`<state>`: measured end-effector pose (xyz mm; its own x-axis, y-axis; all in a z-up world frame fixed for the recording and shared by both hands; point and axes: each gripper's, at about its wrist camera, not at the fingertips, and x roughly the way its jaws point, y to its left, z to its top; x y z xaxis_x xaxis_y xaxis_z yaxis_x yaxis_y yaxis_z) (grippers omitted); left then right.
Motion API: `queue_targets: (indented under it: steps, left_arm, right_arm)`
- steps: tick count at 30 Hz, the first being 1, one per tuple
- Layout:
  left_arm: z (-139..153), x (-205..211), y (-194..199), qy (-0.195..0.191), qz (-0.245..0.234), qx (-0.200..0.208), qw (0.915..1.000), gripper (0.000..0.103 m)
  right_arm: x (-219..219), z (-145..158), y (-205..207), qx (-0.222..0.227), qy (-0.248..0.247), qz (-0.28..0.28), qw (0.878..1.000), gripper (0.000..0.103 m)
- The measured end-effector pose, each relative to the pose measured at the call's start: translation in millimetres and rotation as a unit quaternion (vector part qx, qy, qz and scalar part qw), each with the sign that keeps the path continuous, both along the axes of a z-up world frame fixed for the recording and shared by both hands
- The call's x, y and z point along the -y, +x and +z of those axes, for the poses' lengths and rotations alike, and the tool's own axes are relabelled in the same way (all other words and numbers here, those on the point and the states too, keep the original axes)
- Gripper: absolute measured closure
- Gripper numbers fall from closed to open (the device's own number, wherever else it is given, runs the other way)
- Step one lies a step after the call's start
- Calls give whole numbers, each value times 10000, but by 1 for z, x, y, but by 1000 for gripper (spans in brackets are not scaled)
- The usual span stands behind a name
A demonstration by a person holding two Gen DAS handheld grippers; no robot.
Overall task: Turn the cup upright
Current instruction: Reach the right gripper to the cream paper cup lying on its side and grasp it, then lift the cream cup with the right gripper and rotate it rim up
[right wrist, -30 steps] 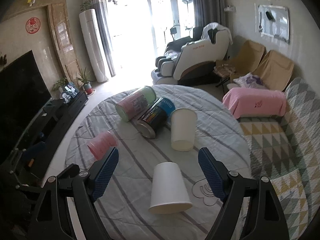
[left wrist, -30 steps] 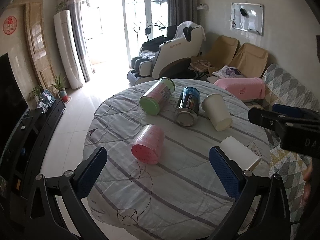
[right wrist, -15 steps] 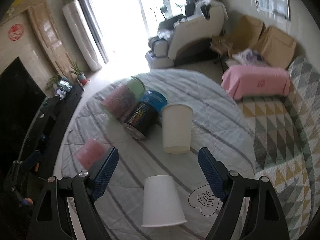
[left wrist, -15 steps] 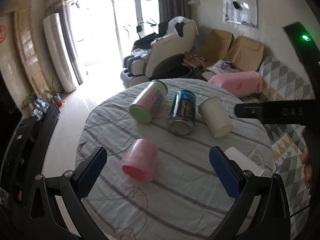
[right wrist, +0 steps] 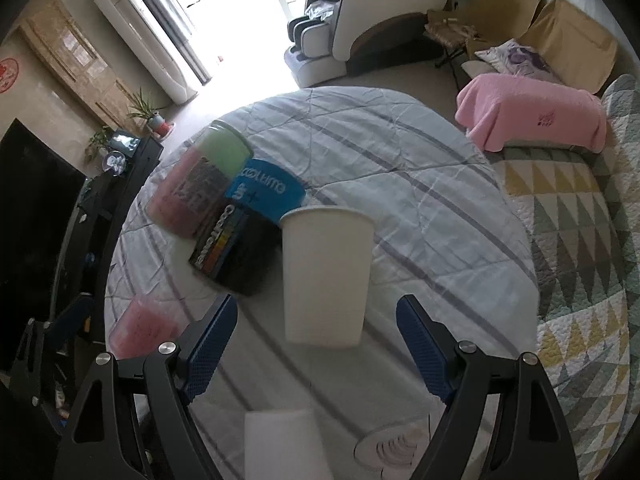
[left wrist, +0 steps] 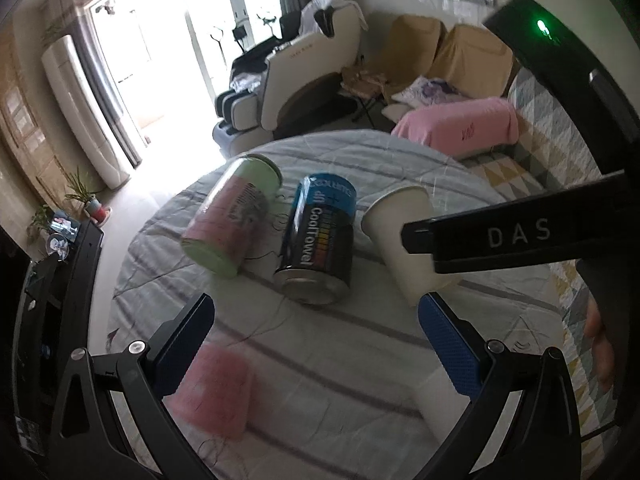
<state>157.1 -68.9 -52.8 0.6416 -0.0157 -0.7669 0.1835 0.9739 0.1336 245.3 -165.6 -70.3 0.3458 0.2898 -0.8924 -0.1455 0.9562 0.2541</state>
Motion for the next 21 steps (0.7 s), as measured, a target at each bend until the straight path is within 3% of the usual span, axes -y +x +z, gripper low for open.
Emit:
queue_targets:
  steps: [17,18,19,21]
  left_arm:
    - [-25,32,30,-80,-224,-369,9990,0]
    - [-26,34,31,-59,-224,-389,9990,0]
    - [-27,35,32,-47,-225,-395,9990,0]
    - [-29,36,35,-40,-211,-400,9990,0]
  right_arm:
    - [2,-41,46,-395,308,424,9978,20]
    - [2,-42,47,-373,275,436,9980,22]
    - [1,-43,47,-359,232,438,9981,31]
    - [1,-43,47,-325,237,491,9980,34]
